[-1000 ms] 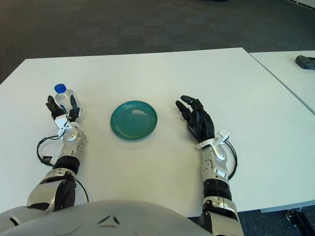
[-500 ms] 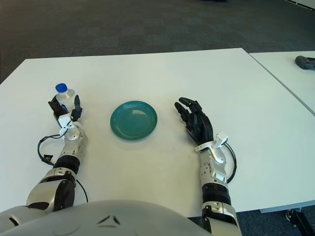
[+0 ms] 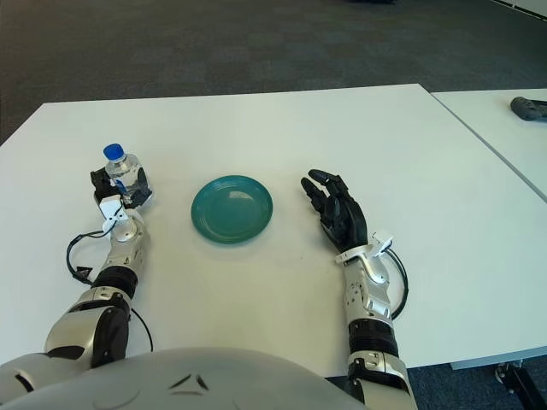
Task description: Put the bottle into the plate.
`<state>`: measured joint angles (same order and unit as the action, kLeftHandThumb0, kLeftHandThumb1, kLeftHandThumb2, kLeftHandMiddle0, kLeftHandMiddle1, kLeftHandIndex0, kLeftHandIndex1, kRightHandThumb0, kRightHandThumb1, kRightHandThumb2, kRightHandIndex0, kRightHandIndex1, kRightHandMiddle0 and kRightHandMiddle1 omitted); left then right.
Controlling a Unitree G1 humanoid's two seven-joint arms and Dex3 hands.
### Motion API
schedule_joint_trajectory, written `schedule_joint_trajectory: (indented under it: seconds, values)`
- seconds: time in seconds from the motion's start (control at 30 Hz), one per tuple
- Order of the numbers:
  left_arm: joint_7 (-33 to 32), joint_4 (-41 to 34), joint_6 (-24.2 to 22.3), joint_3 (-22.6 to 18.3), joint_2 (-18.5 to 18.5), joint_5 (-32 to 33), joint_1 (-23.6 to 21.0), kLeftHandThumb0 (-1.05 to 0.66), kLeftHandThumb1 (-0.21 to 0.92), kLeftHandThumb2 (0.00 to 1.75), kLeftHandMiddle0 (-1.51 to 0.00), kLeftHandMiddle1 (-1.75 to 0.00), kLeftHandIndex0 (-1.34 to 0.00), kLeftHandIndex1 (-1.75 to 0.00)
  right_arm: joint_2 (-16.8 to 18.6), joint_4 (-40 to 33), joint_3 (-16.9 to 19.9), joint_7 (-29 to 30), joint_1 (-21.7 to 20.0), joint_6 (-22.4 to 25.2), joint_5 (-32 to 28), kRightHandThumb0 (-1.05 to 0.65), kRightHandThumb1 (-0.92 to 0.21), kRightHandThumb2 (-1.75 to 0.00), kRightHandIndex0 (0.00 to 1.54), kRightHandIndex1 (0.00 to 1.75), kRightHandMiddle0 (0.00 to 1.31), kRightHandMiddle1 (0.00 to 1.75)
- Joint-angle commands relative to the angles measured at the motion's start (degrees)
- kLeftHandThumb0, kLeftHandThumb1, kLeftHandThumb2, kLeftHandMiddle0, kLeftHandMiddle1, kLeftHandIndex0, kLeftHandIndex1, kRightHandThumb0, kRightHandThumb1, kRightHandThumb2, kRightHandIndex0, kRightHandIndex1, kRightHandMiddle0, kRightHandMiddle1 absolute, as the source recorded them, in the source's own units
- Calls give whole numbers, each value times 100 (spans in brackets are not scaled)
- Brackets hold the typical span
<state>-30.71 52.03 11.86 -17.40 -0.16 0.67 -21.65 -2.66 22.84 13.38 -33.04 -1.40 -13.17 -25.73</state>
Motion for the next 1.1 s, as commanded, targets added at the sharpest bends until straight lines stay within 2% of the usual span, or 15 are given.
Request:
schedule_joint_trajectory:
  seconds: [0.0, 0.5, 1.07]
  values:
    - [-21, 385, -342, -92, -207, 219, 355, -46, 33, 130, -106, -175, -59, -175, 163, 284, -1, 172, 312, 280, -7, -74, -92, -51, 46, 19, 14, 97]
    - [-271, 149, -402, -126, -252, 213, 453, -48, 28, 136, -114, -175, -63, -175, 186, 189, 2, 216, 368, 668, -161, -75, -92, -47, 44, 14, 11, 96]
    - [-283, -80, -388, -150, -282, 237, 552, -49, 25, 140, -115, -175, -66, -175, 226, 295, -17, 120, 360, 464, -87, -76, -92, -46, 48, 14, 12, 96]
